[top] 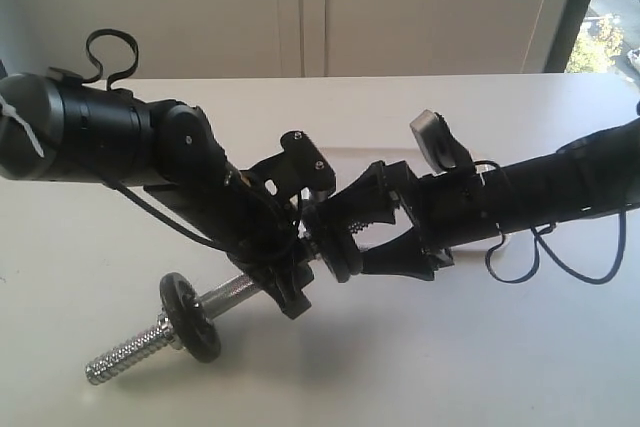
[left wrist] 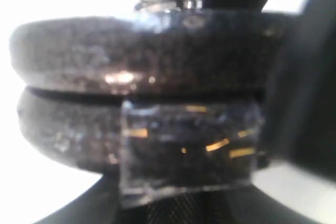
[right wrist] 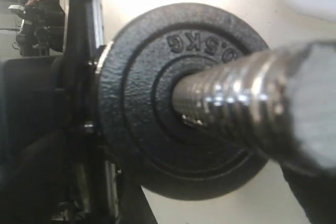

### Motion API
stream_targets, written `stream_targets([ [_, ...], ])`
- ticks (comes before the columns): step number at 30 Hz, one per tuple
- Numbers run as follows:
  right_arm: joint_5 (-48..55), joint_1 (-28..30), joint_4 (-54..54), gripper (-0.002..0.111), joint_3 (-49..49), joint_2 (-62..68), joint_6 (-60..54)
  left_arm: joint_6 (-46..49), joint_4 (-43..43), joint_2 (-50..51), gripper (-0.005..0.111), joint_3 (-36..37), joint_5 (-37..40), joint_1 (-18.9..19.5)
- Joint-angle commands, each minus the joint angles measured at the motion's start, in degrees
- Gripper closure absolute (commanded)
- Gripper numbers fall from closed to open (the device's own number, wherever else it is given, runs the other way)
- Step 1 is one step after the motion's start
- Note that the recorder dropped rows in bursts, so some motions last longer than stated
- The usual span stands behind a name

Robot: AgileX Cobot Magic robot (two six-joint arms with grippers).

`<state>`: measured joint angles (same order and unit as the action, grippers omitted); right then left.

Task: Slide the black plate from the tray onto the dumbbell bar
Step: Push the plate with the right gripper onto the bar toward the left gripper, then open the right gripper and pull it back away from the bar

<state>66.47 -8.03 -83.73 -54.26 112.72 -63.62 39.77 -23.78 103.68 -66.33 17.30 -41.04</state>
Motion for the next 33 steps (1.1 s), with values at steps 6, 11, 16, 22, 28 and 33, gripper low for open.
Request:
stream_targets([
  [6, 3.49, 7.17, 2.0, 0.003, -0.56, -1.18, -0.45, 0.91, -2.86, -2.29, 0.107, -1.13, 1.5, -0.27],
  [11, 3.49, 12.3, 10.29, 0.003, -0.6, -1.18, -0.45, 1.27, -2.86, -2.29, 0.107, -1.13, 3.96, -0.27],
  [16, 3.49, 17.81, 9.47, 0.003, -1.55, -1.18, 2.21, 2.74, -3.17, -2.29, 0.107, -1.13, 7.78, -0.27],
  [22, 3.49, 21.41, 8.33, 0.003, -1.77, -1.18, 4.97, 6.66, -6.61, -2.29, 0.107, -1.13, 9.53, -0.37],
  [28, 3.49, 21.71, 7.96, 0.003, -1.77, -1.18, 5.34, 8.82, -9.19, -2.04, 0.107, -1.13, 11.43, -0.37],
  [33, 3.49, 21.71, 7.57, 0.003, -1.77, -1.18, 5.34, 10.12, -9.93, -0.3, 0.107, -1.13, 15.15, -0.37],
])
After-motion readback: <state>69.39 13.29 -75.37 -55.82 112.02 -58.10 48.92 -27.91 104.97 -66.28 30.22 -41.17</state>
